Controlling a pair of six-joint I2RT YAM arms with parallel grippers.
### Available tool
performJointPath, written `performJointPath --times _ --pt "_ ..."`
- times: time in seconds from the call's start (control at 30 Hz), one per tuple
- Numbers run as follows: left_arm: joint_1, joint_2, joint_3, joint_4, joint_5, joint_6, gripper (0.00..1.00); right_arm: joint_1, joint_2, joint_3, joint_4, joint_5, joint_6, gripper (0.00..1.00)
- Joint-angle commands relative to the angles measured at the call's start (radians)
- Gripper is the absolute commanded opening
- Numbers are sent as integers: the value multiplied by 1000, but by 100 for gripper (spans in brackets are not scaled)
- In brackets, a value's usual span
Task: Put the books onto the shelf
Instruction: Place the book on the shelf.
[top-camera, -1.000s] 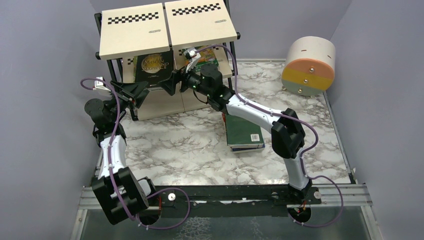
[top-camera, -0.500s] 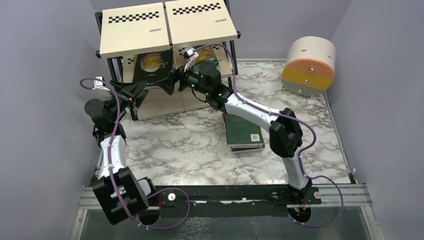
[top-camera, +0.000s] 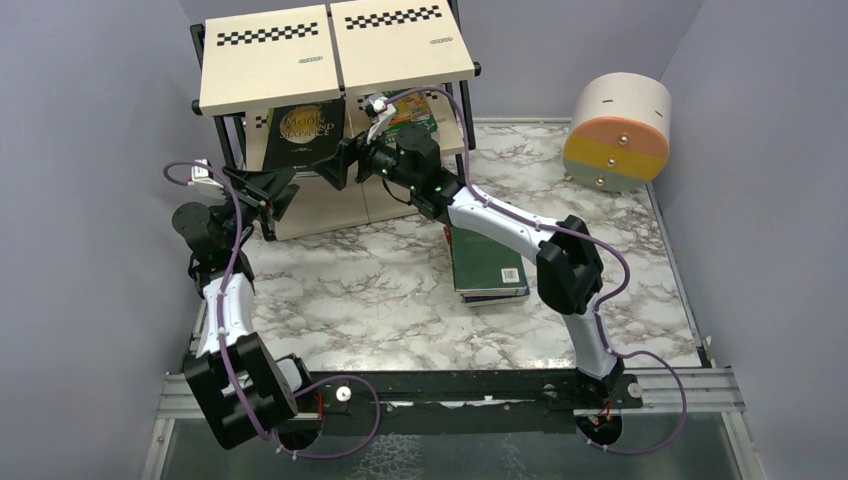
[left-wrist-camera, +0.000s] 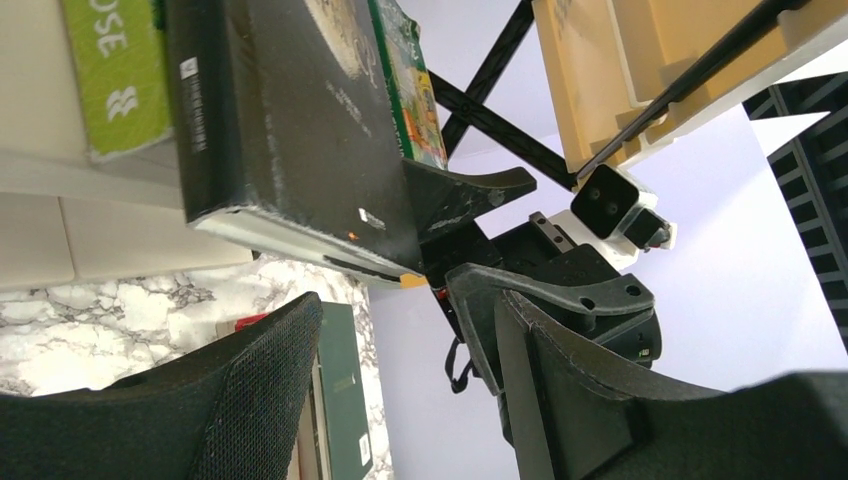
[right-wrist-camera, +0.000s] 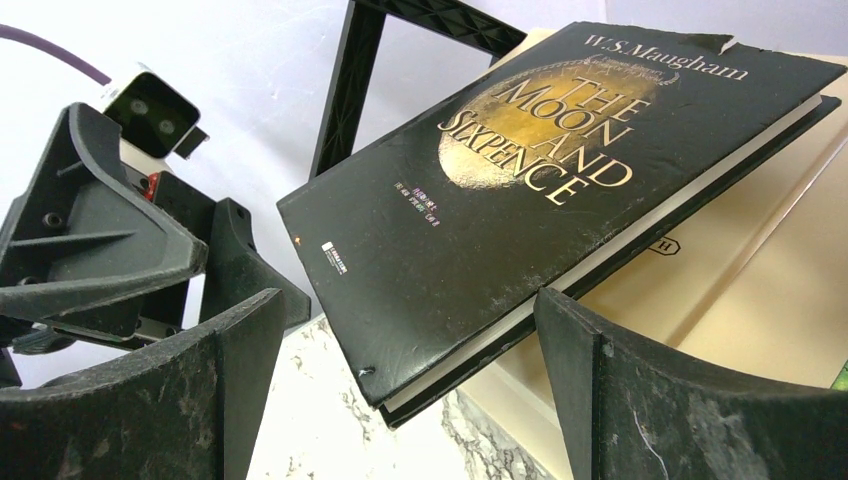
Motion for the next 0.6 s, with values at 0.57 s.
performJointPath --times 0.57 --pt "23 95 -13 117 -42 -26 48 10 18 28 -5 -26 -3 92"
